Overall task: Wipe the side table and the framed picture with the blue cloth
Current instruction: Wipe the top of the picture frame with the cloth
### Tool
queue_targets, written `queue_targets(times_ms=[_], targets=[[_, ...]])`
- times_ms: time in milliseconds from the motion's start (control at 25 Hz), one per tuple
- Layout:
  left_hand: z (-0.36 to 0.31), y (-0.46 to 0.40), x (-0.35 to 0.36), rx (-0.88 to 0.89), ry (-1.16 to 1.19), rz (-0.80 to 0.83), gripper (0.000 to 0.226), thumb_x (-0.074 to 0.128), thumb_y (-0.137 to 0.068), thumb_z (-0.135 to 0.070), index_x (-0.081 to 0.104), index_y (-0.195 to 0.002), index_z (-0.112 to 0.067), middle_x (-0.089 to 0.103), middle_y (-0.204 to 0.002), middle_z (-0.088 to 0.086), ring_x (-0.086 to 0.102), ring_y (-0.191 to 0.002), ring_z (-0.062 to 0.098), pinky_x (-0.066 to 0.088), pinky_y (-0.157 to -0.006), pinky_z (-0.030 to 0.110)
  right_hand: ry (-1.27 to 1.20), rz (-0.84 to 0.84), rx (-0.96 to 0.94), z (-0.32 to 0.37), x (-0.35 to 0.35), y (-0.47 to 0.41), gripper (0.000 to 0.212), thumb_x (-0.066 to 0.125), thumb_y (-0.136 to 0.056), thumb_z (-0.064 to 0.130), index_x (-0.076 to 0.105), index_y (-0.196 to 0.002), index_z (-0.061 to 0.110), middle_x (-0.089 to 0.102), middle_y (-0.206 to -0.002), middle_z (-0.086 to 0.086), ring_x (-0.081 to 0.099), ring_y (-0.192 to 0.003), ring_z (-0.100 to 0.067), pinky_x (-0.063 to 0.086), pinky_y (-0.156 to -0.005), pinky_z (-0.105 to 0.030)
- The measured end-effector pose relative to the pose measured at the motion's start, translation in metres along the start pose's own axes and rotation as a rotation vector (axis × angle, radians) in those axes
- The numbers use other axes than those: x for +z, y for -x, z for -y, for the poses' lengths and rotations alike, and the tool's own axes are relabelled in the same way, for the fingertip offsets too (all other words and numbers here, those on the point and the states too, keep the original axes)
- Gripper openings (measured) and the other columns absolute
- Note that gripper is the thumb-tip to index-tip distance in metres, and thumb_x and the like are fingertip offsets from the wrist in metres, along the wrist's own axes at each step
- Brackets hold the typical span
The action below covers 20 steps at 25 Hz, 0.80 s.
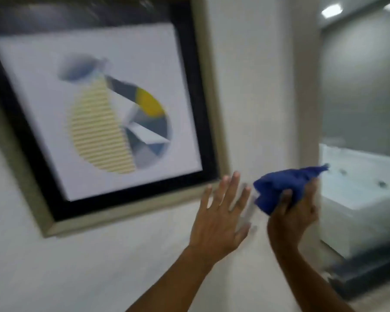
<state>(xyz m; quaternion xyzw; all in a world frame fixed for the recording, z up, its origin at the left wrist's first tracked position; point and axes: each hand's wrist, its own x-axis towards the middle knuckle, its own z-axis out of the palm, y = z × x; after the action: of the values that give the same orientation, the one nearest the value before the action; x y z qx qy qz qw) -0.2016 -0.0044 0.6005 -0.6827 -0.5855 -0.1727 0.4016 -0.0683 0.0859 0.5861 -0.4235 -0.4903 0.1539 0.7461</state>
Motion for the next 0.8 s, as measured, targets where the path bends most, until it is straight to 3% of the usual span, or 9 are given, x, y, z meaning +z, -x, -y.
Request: queue_targets(times_ms=[120, 240, 360, 520, 640, 800], targets=[[0.105, -0.045, -0.104, -0.154, -0.122, -0.239, 0.082, 0.045, -0.092, -0.056, 0.016, -0.159, -0.02, 0.004, -0.17, 0.013, -0.001, -0.156, 0.029, 0.003, -0.122, 0.049, -0.177, -0.049, -0.107, 0.125, 0.066, -0.052, 0.059, 0.036, -0.1, 0.034, 0.028, -0.152, 0.006, 0.054, -0.138, -0.027, 0.057, -0.117, -0.043, 0.044, -0.101, -0.05], [0.21, -0.044, -0.184, -0.289, -0.362, -0.306, 0.08, 0.035, -0.095, -0.063, 0.016, -0.159, -0.02, 0.002, -0.169, 0.012, 0.0, -0.156, 0.029, 0.007, -0.121, 0.051, -0.289, -0.079, -0.219, 0.233, 0.111, -0.073, 0.058, 0.036, -0.102, 0.032, 0.029, -0.15, 0.001, 0.038, -0.153, -0.024, 0.043, -0.137, -0.043, 0.036, -0.109, -0.056], [0.3, -0.021, -0.228, -0.381, -0.504, -0.282, 0.086, 0.027, -0.093, -0.069, 0.013, -0.16, -0.016, 0.003, -0.169, 0.013, 0.004, -0.156, 0.031, 0.016, -0.121, 0.056, -0.32, -0.089, -0.279, 0.311, 0.145, -0.083, 0.056, 0.038, -0.103, 0.031, 0.03, -0.15, 0.003, 0.034, -0.157, -0.019, 0.035, -0.143, -0.037, 0.032, -0.113, -0.052], [0.358, 0.0, -0.241, -0.361, -0.51, -0.222, 0.09, 0.027, -0.09, -0.074, 0.017, -0.159, -0.018, 0.006, -0.17, 0.01, 0.006, -0.156, 0.028, 0.016, -0.121, 0.056, -0.173, 0.006, -0.341, 0.359, 0.183, -0.09, 0.059, 0.034, -0.104, 0.04, 0.022, -0.154, 0.012, 0.022, -0.163, -0.009, 0.019, -0.151, -0.026, 0.024, -0.111, -0.049], [0.364, -0.002, -0.236, -0.333, -0.465, -0.272, 0.092, 0.033, -0.088, -0.075, 0.014, -0.16, -0.021, 0.006, -0.17, 0.009, 0.004, -0.156, 0.028, 0.011, -0.123, 0.052, 0.087, 0.043, -0.376, 0.358, 0.202, -0.083, 0.066, 0.031, -0.101, 0.049, 0.018, -0.156, 0.014, 0.011, -0.166, -0.01, 0.014, -0.152, -0.028, 0.023, -0.112, -0.051], [0.363, -0.001, -0.235, -0.32, -0.424, -0.292, 0.091, 0.032, -0.088, -0.076, 0.016, -0.16, -0.021, 0.007, -0.17, 0.009, 0.003, -0.156, 0.031, 0.011, -0.123, 0.05, 0.138, 0.045, -0.337, 0.371, 0.209, -0.071, 0.078, 0.031, -0.097, 0.057, 0.01, -0.156, 0.01, 0.004, -0.165, -0.015, 0.012, -0.151, -0.032, 0.02, -0.115, -0.054]])
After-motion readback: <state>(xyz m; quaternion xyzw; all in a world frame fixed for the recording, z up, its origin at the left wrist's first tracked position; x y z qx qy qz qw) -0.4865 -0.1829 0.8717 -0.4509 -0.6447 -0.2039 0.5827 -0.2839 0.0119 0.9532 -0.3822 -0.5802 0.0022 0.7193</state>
